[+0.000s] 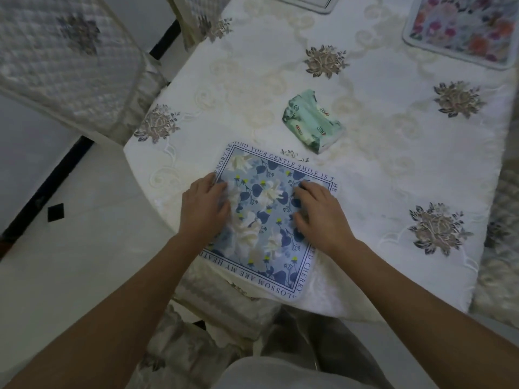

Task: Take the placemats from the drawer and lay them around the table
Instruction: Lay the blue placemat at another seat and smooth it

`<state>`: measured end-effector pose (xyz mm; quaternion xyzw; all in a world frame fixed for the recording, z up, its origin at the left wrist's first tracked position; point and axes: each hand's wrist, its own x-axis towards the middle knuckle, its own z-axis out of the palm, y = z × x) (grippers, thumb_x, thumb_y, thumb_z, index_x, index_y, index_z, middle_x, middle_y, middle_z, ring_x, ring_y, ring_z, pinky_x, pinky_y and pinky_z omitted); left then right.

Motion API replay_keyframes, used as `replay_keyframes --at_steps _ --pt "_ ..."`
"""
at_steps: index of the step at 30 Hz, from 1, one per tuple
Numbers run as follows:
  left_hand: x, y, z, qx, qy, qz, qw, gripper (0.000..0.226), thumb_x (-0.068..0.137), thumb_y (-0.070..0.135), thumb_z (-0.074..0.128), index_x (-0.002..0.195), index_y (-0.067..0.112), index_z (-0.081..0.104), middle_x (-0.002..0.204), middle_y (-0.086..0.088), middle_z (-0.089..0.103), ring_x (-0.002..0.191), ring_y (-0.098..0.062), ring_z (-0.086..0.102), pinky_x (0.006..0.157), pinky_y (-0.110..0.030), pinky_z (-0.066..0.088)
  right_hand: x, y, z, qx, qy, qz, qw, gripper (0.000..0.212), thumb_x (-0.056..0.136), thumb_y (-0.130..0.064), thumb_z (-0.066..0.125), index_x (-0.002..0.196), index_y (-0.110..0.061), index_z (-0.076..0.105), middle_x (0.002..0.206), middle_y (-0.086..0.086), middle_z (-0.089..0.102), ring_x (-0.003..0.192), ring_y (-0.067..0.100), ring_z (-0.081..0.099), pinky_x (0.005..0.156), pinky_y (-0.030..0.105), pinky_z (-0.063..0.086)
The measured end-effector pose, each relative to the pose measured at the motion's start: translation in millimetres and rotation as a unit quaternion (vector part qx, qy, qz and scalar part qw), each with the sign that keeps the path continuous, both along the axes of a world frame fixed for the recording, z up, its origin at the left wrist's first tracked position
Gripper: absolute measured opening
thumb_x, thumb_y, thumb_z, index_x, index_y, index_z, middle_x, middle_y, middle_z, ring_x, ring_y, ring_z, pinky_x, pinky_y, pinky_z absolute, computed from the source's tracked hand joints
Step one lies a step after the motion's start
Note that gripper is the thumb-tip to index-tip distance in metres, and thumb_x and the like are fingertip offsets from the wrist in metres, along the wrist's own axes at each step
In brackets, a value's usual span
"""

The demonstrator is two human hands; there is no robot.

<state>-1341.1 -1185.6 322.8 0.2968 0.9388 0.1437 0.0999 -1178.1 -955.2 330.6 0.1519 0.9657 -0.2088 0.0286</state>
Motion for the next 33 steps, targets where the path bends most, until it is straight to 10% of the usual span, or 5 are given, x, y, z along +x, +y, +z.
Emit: replay_keyframes --at_steps 11,33 --pt "-27 89 -4 -0.061 0.023 -0.246 0.967 0.050 0.103 0.038 0.040 0.150 0.022 0.042 0.162 -0.004 0.029 0.149 -0.024 0.024 0.117 -0.044 0.026 -52 4 -6 0.008 -0.013 0.025 1.000 0.058 0.094 -0.032 0.054 0.148 -0.014 0.040 0.156 0.006 0.036 0.143 0.026 0.030 0.119 0.042 0.021" --pt "-55 64 -1 -0.077 0.053 -0.227 0.969 0.050 0.101 0.043 0.036 0.144 0.021 0.050 0.154 -0.007 0.042 0.140 -0.029 0.039 0.110 -0.044 0.032 -35 17 -4 0.006 -0.024 -0.024 0.999 0.051 0.094 -0.029 0.053 0.144 -0.020 0.047 0.153 0.001 0.041 0.140 0.023 0.035 0.114 0.040 0.026"
